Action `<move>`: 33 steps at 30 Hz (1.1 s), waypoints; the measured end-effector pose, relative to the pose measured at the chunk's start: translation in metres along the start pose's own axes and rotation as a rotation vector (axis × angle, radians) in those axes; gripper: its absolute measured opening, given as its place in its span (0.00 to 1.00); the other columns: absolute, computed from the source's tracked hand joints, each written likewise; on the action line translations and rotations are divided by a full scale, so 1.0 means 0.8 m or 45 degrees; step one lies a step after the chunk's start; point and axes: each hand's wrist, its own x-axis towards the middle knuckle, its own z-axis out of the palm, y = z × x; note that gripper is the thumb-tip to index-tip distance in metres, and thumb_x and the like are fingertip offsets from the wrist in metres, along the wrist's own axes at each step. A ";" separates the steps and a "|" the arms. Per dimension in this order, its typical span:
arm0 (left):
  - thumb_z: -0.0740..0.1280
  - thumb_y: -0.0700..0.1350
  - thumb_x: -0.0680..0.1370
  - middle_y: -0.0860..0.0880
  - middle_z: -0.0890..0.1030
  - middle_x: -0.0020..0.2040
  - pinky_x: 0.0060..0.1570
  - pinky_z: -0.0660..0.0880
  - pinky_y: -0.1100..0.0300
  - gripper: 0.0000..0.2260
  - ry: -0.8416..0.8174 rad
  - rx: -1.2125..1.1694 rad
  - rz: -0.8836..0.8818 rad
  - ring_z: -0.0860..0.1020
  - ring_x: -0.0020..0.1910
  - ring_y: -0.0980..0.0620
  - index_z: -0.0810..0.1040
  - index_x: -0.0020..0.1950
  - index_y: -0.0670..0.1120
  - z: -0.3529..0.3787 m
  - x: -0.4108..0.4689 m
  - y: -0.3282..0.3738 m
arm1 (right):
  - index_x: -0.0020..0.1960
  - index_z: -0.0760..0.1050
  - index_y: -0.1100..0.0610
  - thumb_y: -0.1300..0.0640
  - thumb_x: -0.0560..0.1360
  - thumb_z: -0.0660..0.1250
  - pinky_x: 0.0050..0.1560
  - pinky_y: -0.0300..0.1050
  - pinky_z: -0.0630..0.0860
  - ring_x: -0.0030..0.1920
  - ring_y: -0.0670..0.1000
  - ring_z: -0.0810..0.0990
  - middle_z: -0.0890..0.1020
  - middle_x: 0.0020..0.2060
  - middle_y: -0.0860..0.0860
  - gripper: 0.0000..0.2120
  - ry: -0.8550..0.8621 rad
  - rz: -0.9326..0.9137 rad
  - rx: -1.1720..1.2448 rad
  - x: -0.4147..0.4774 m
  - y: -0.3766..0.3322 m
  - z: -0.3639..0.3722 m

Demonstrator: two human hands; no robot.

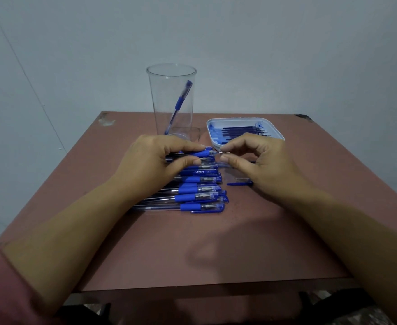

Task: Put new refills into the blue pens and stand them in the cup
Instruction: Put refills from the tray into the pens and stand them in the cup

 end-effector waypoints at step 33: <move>0.71 0.57 0.73 0.59 0.84 0.47 0.47 0.78 0.62 0.13 -0.019 0.028 0.060 0.81 0.45 0.63 0.83 0.56 0.56 0.001 -0.001 -0.001 | 0.51 0.82 0.56 0.56 0.76 0.70 0.45 0.42 0.76 0.43 0.45 0.78 0.82 0.42 0.47 0.06 0.006 -0.402 -0.475 0.005 0.011 -0.001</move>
